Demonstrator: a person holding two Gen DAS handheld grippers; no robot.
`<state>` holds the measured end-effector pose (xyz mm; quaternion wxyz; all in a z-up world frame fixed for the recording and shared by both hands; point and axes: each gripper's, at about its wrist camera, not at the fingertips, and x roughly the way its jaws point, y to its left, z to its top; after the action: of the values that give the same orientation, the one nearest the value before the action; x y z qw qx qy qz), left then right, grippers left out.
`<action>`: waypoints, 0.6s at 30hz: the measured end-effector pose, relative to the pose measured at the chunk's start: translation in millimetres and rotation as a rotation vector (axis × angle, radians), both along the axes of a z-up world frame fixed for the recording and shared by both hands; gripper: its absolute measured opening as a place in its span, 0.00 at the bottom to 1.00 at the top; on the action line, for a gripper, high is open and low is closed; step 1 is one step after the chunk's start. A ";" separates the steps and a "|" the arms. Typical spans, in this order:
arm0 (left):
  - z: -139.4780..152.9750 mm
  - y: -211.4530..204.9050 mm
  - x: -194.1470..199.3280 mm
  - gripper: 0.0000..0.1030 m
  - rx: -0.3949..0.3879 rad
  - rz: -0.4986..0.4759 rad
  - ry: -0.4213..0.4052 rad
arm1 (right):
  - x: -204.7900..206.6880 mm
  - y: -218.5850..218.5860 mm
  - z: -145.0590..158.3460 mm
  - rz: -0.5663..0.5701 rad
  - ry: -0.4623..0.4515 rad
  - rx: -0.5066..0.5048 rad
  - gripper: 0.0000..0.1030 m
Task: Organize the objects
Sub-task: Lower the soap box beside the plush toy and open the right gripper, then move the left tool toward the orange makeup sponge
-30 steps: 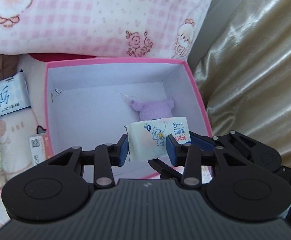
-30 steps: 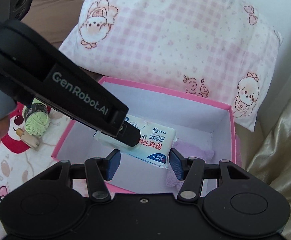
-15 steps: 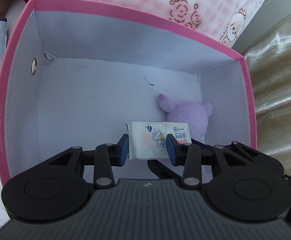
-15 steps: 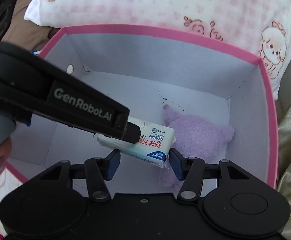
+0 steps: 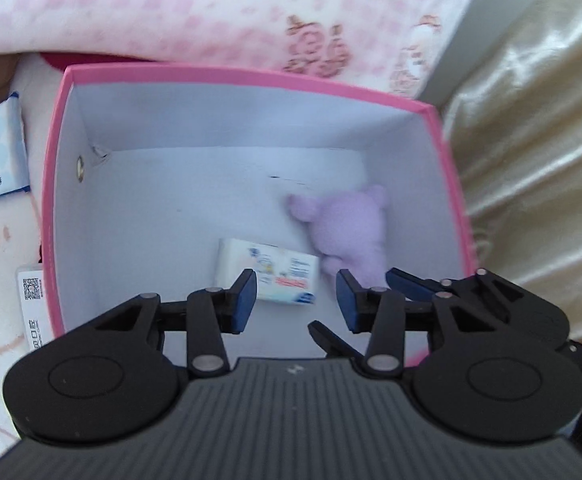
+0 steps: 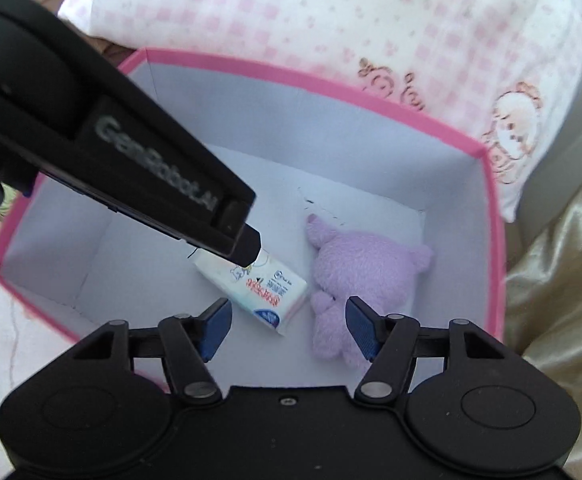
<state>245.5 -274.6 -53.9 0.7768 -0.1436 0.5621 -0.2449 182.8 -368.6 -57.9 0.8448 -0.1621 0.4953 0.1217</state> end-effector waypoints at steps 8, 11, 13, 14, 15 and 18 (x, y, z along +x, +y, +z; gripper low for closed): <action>70.1 22.0 -40.6 0.44 0.041 -0.139 -0.150 | -50.3 3.7 80.0 -0.054 -0.033 0.014 0.66; 88.3 36.0 -51.2 0.44 0.031 -0.160 -0.168 | -68.7 4.2 100.9 -0.061 -0.050 0.015 0.66; 97.8 48.0 -57.3 0.44 0.022 -0.158 -0.158 | -73.4 1.7 117.7 -0.062 -0.097 0.009 0.66; 101.4 53.5 -61.1 0.43 0.024 -0.164 -0.152 | -78.7 3.6 125.3 -0.062 -0.113 0.014 0.66; 105.6 60.1 -67.9 0.43 0.031 -0.167 -0.152 | -81.5 5.2 131.6 -0.064 -0.122 0.026 0.66; 117.8 78.4 -81.9 0.43 0.052 -0.177 -0.168 | -90.6 12.6 144.7 -0.068 -0.132 0.071 0.66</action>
<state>163.6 -196.3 63.9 0.8000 -0.0522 0.5118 -0.3087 92.2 -356.0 86.8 0.8843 -0.1229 0.4392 0.0996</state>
